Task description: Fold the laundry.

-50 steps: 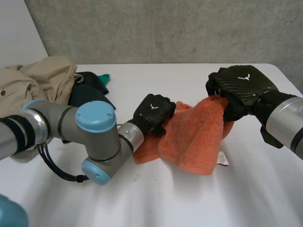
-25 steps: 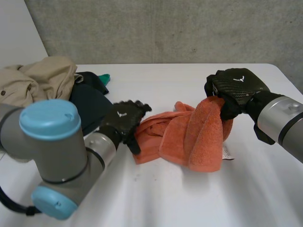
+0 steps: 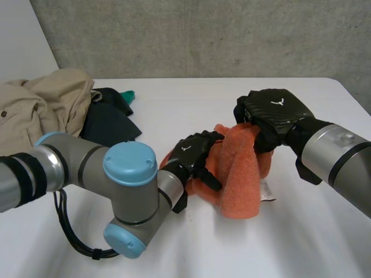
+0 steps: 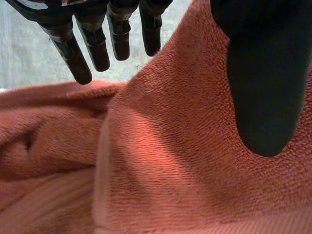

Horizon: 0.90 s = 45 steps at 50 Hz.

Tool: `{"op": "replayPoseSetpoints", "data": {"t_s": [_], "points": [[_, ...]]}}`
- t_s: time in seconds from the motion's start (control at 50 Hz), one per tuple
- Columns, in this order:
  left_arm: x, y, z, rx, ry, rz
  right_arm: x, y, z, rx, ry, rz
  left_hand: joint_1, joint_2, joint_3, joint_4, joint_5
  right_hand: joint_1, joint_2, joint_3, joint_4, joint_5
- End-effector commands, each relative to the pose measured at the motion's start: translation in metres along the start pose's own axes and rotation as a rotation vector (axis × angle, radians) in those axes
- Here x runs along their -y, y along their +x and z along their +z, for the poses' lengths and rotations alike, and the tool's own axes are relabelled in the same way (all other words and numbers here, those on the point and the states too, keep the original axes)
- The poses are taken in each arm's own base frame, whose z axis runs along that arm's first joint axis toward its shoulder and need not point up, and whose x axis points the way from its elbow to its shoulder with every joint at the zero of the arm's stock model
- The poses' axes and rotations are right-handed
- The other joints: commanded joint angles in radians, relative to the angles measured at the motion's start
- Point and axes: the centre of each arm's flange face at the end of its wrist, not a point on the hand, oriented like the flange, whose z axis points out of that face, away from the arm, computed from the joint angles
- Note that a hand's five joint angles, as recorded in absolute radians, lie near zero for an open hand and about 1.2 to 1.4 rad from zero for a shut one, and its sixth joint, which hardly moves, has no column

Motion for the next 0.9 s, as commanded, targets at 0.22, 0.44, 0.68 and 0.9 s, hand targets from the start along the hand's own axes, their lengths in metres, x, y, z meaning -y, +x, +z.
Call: {"op": "replayPoseSetpoints", "data": {"t_s": [0.22, 0.44, 0.68, 0.9], "points": [[0.046, -0.013, -0.002, 0.032, 0.103, -0.140, -0.005, -0.007, 0.002, 0.025, -0.011, -0.018, 1.138, 1.138, 1.135, 1.141, 1.149, -0.804, -0.997, -1.011, -1.010, -0.983], [0.128, -0.038, -0.059, 0.212, 0.236, 0.290, 0.017, 0.031, 0.006, -0.070, 0.043, -0.104, 1.138, 1.138, 1.135, 1.141, 1.149, -0.804, -0.997, -1.011, -1.010, -0.983], [0.158, -0.022, -0.104, 0.278, 0.188, 0.634, -0.038, 0.070, 0.050, -0.067, -0.183, -0.119, 1.138, 1.138, 1.135, 1.141, 1.149, -0.804, -0.997, -1.011, -1.010, -0.983], [0.179, -0.011, -0.118, 0.300, 0.251, 0.781, -0.084, 0.047, 0.079, 0.037, -0.277, -0.078, 1.138, 1.138, 1.135, 1.141, 1.149, -0.804, -0.997, -1.011, -1.010, -0.983]]}}
